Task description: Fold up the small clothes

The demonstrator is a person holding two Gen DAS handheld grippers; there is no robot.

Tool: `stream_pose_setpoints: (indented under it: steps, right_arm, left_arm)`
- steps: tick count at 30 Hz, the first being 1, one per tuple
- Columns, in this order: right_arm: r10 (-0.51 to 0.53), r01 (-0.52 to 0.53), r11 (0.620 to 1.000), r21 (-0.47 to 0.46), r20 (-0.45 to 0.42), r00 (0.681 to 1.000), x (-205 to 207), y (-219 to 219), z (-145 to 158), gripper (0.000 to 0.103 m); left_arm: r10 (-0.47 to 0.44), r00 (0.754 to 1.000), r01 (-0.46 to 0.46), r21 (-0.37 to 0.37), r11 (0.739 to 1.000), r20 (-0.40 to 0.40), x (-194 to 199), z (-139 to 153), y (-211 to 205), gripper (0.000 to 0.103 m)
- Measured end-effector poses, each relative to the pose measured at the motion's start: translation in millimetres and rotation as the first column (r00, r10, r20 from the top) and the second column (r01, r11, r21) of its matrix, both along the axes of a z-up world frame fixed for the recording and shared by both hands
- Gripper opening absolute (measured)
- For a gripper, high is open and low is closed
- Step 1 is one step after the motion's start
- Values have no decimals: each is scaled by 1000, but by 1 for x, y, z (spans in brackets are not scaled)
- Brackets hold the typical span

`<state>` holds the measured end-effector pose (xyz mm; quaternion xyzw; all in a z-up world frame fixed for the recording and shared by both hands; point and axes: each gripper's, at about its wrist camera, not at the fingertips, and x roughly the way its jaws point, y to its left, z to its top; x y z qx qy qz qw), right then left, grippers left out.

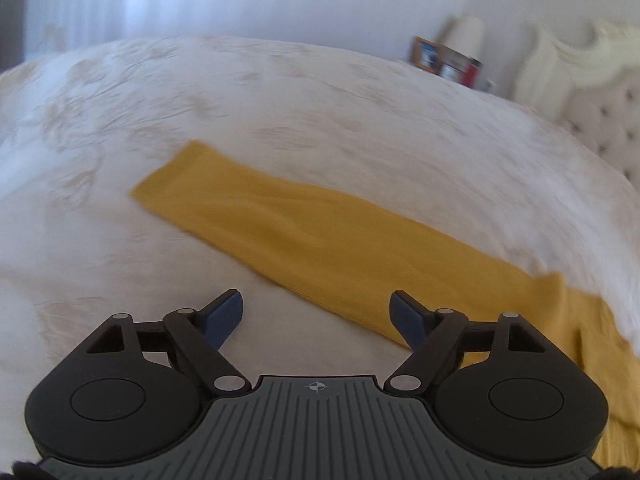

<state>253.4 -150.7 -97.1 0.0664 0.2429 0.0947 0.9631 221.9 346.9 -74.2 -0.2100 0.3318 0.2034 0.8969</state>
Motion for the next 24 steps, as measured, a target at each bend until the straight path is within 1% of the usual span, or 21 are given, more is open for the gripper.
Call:
stream_pose_setpoints:
  steps: [3,7,12,15,16,17,18,19,20,22,24]
  right_arm:
    - [12,-12,1000,-19,9,1000,0,6,-1,102]
    - [16,-16,1000,-20,5,1000,-2,10,-1,102]
    - [28,-28,998,-49,3,1000,-1,18,-4,102]
    - [35,-35,998,-59,-1,999,-1,23,-5,102]
    - [38,-38,997,-64,0,999,-1,24,-5,102]
    - [40,-40,997,-69,-1,999,-1,26,-6,102]
    - [41,-41,997,-70,-2,999,-1,26,-6,102]
    - [43,-43,997,-70,-3,999,-1,26,-6,102]
    - [44,-44,997,-69,-7,999,0,26,-6,102]
    - [44,-44,997,-62,-8,999,0,25,-6,102]
    - [38,-38,998,-46,-7,999,0,22,-4,102]
  left_arm:
    - [63,998,-62,-38,997,20,-3,-4,26,80]
    - [101,993,-95,-106,990,59,1,-11,55,80]
    - [113,989,-98,-140,985,98,12,-18,75,80]
    - [104,986,-81,-170,982,132,16,-20,82,78]
    - [106,984,-80,-179,981,144,16,-20,83,56]
    - [120,983,-93,-184,979,141,16,-21,85,9]
    - [151,982,-127,-194,973,114,17,-22,86,6]
    - [168,979,-140,-215,967,119,15,-23,87,3]
    - [169,975,-135,-227,965,140,12,-22,86,3]
    - [164,970,-127,-198,972,178,8,-13,76,3]
    - [117,971,-85,-157,984,210,7,3,60,3]
